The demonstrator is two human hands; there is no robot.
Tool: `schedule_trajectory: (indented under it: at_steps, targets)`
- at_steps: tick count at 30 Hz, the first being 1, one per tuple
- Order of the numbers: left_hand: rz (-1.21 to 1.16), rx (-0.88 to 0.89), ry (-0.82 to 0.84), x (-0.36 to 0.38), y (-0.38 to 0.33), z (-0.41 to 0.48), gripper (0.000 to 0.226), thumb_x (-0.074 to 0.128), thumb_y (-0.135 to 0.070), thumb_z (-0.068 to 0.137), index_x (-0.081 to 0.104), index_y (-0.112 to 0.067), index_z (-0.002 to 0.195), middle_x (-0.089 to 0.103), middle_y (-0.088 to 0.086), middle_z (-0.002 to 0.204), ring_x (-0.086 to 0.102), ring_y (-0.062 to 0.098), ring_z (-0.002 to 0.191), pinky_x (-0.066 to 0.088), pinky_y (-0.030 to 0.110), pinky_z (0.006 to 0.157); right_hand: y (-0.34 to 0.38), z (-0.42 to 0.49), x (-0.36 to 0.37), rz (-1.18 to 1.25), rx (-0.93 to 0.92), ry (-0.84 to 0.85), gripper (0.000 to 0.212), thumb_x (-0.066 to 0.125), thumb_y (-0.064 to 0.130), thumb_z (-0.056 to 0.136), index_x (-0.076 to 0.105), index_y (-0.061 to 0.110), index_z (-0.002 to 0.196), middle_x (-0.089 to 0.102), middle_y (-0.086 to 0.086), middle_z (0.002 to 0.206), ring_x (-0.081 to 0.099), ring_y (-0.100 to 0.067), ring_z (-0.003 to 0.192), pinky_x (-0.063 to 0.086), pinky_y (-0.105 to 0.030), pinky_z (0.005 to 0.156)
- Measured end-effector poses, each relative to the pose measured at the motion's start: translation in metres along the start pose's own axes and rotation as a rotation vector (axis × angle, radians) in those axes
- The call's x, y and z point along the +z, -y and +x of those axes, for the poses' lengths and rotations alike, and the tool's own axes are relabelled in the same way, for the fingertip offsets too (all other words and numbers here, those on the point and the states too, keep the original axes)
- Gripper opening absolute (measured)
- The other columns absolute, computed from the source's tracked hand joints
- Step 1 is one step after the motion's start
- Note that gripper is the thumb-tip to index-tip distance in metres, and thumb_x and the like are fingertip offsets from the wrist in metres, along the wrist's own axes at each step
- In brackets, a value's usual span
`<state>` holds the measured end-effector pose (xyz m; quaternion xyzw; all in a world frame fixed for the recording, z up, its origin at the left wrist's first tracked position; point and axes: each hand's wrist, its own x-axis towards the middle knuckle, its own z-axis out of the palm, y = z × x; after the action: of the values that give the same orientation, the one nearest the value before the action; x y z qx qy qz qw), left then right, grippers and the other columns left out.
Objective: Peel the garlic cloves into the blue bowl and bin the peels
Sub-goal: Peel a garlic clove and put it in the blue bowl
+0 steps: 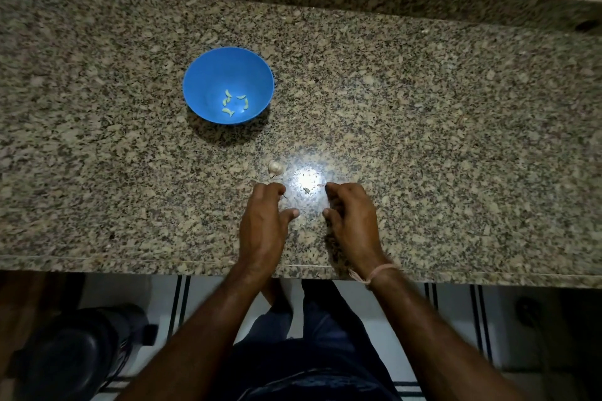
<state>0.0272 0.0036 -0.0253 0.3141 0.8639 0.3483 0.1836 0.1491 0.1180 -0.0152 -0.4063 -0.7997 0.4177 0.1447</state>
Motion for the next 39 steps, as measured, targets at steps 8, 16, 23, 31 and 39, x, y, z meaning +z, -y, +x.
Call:
schedule_trajectory:
  at_steps: [8, 16, 23, 31, 39]
  targets:
    - [0.070, -0.035, -0.072, 0.005, -0.011, 0.013, 0.024, 0.079, -0.013, 0.087, 0.065, -0.015, 0.107, 0.056, -0.001, 0.098, 0.055, 0.015, 0.083, 0.043, 0.028, 0.067, 0.013, 0.023, 0.023, -0.032, -0.139, 0.089, 0.032, 0.064, -0.005, 0.094, 0.070, 0.009, 0.123, 0.058, 0.002, 0.106, 0.061, -0.012, 0.097, 0.056, -0.030, 0.087]
    - [0.147, -0.061, -0.135, 0.013, -0.017, 0.014, 0.011, 0.069, -0.006, 0.093, 0.066, -0.014, 0.085, 0.056, -0.001, 0.085, 0.052, 0.014, 0.077, 0.040, 0.028, 0.064, -0.014, 0.033, -0.003, -0.022, -0.149, 0.170, 0.029, 0.065, 0.002, 0.099, 0.061, 0.006, 0.127, 0.050, -0.003, 0.116, 0.051, -0.020, 0.102, 0.050, -0.015, 0.084]
    - [0.188, -0.150, -0.190, 0.017, -0.024, 0.006, 0.018, 0.067, -0.007, 0.096, 0.060, -0.017, 0.083, 0.050, -0.005, 0.085, 0.045, 0.008, 0.073, 0.024, 0.016, 0.056, -0.009, 0.050, 0.011, -0.164, -0.374, 0.229, 0.028, 0.074, 0.000, 0.090, 0.071, 0.012, 0.115, 0.057, 0.004, 0.106, 0.055, -0.016, 0.098, 0.057, -0.038, 0.076]
    - [0.121, -0.248, -0.264, 0.022, -0.026, -0.003, 0.027, 0.061, 0.000, 0.097, 0.054, -0.022, 0.082, 0.057, -0.002, 0.089, 0.052, 0.011, 0.077, 0.028, 0.010, 0.059, 0.000, 0.058, 0.015, -0.332, -0.474, 0.211, 0.011, 0.070, 0.006, 0.093, 0.069, 0.015, 0.088, 0.061, 0.001, 0.086, 0.047, -0.015, 0.081, 0.032, -0.029, 0.066]
    - [-0.020, -0.272, -0.317, 0.021, -0.030, -0.011, 0.023, 0.068, 0.002, 0.094, 0.061, -0.018, 0.104, 0.056, -0.007, 0.097, 0.055, -0.007, 0.080, 0.054, 0.015, 0.068, -0.012, 0.058, 0.004, -0.161, -0.306, 0.241, 0.024, 0.061, -0.003, 0.092, 0.062, 0.018, 0.082, 0.059, 0.004, 0.085, 0.053, -0.015, 0.082, 0.044, -0.034, 0.068]
